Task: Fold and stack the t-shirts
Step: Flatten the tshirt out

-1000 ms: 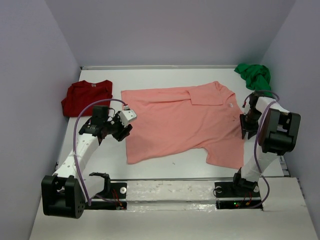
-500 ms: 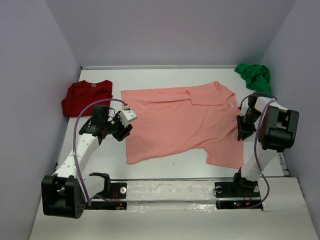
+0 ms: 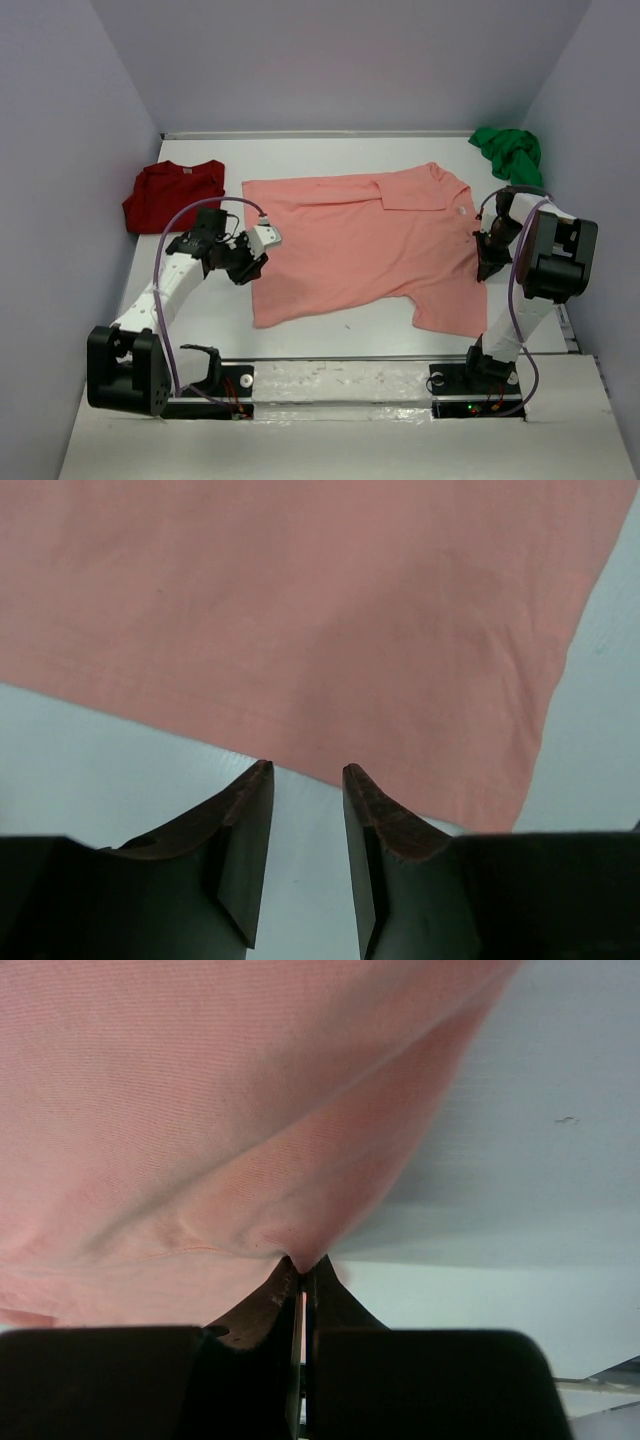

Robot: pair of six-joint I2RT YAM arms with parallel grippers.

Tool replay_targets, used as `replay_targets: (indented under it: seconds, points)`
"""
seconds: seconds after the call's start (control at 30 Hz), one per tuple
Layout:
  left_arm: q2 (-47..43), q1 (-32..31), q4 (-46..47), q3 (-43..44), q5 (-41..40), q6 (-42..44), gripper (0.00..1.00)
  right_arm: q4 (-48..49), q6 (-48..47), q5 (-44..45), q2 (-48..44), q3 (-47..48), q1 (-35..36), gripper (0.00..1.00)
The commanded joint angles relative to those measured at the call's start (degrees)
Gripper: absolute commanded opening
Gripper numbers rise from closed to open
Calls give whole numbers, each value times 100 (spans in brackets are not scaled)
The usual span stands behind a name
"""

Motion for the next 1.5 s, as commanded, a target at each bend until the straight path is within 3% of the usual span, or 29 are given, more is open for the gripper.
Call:
replay_targets:
  seconds: [0.0,0.03,0.17,0.43,0.6,1.03,1.47]
  points:
    - [592,-183,-1430,509,39,863,44,76,-89,137,-155,90,-14,0]
    - [655,-323,-1546,535,-188,934,48,102,-124,137,-181,82,-14,0]
    - [480,-658,-1864,422,-550,1286,48,138,-133,111,-261,64,-14,0]
    - [6,-1562,-2260,114,-1067,926,48,261,-168,137,-199,3,-14,0]
    - [-197,-2116,-2093,-176,-1446,539,58,305,-168,128,-199,-15,-14,0]
    - [348,-2952,-1926,-106,-1719,21,65,313,-186,102,-287,-6,-14,0]
    - [1103,-3304,-1565,52,-2545,-770,64,322,-309,84,-463,-103,-14,0]
